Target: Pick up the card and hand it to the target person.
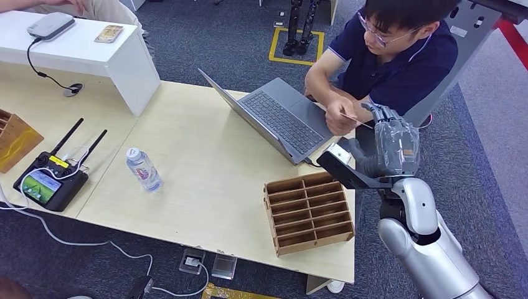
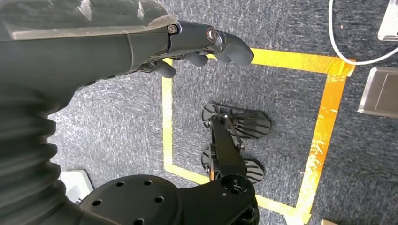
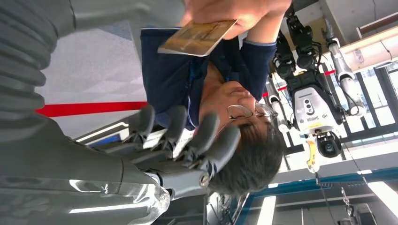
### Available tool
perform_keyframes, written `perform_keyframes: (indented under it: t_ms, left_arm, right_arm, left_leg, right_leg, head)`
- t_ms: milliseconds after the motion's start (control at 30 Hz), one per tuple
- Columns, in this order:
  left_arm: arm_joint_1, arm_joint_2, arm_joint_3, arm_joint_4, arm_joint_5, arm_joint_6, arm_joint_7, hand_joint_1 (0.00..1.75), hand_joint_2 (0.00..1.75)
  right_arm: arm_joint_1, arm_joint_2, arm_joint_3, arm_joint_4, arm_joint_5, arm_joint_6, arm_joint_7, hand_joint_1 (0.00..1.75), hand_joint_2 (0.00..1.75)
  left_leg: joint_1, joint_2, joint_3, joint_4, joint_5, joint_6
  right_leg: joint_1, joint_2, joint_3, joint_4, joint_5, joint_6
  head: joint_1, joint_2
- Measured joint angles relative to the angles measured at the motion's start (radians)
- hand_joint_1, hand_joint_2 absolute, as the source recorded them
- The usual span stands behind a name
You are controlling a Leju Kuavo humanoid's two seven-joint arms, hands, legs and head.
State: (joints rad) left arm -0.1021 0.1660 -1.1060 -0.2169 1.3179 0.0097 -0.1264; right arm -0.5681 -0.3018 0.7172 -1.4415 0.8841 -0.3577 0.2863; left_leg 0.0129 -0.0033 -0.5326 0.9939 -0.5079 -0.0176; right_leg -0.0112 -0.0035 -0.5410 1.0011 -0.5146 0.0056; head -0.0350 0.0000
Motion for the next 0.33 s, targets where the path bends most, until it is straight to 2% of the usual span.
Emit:
perform_keyframes:
  t_ms: [167,333]
  left_arm:
    - [0.000,0.000,0.001,0.000,0.005,0.014,0.004,0.00,0.00]
    - [0.001,0.000,0.002,0.000,0.013,0.021,0.008,0.00,0.00]
  right_arm:
    - [0.001,0.000,0.000,0.001,-0.057,-0.007,-0.020,0.00,1.75]
    - [0.024,0.000,-0.007,-0.016,-0.392,-0.003,-0.145,0.00,1.75]
  left_leg:
    - [0.000,0.000,0.000,0.000,0.000,0.000]
    - [0.000,0.000,0.000,0.000,0.000,0.000]
  right_leg:
    - [0.000,0.000,0.000,0.000,0.000,0.000]
    - [0.000,0.000,0.000,0.000,0.000,0.000]
  head:
    - [0.000,0.000]
    - [0.000,0.000]
